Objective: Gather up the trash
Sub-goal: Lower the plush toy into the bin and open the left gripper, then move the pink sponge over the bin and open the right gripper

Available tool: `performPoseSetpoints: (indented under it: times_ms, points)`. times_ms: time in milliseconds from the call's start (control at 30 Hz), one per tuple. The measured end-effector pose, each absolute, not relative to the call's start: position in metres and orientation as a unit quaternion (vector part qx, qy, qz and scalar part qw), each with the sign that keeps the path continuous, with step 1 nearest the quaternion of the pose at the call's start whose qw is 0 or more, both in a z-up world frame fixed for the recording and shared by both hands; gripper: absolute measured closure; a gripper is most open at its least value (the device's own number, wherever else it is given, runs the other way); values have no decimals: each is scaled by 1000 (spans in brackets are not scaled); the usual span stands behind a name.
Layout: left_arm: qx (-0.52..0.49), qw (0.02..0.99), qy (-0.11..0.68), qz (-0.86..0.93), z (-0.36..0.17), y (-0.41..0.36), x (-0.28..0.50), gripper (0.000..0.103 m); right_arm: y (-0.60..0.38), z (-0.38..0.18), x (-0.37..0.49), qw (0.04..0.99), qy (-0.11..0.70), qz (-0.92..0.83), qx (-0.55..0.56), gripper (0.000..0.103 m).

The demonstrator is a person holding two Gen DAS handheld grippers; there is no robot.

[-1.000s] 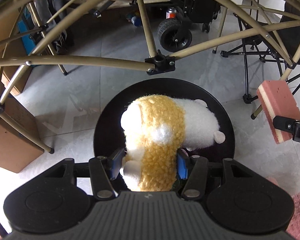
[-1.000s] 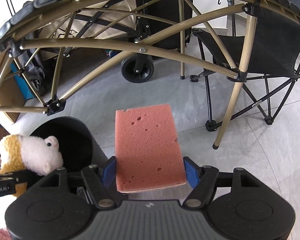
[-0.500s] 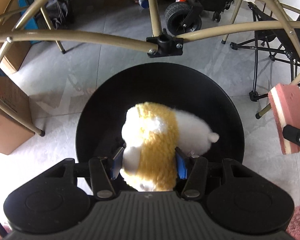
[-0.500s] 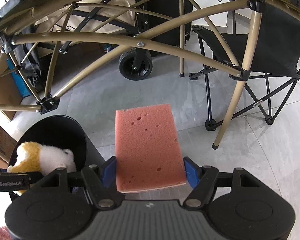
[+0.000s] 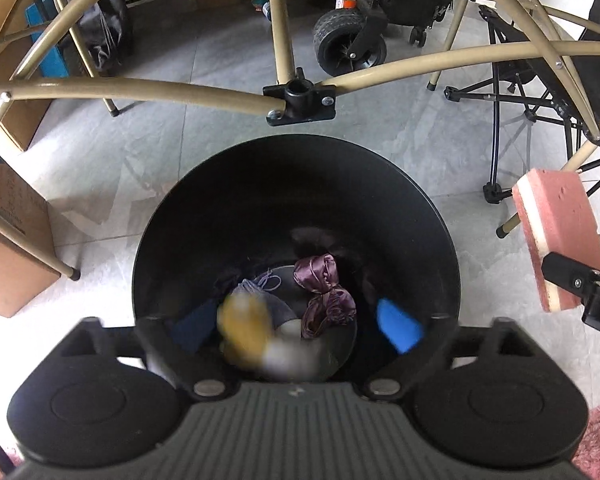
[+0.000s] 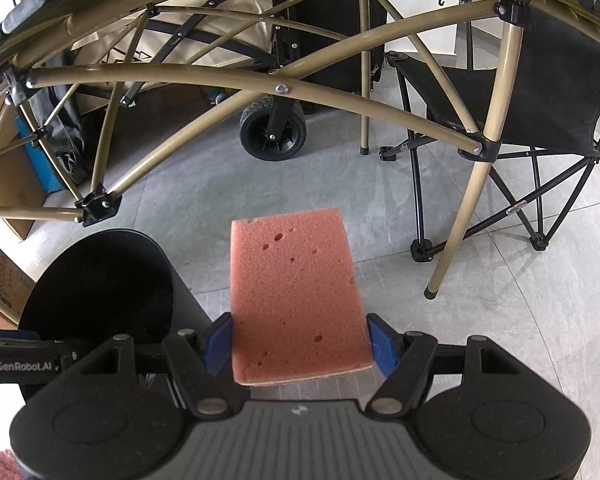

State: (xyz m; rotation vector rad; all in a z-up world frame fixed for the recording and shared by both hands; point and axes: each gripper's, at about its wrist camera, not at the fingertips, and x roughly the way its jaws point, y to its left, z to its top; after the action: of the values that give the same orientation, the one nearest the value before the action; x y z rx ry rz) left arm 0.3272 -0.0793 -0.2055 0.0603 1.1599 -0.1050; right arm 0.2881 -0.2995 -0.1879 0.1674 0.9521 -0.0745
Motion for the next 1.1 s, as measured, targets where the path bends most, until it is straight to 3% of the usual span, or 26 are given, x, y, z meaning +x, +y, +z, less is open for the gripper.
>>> performPoseSetpoints:
  times_ms: [1100]
  points:
    - [22,844,535,-35,-177,-42,305,0,-247,-155,279,903,428,25,43,34]
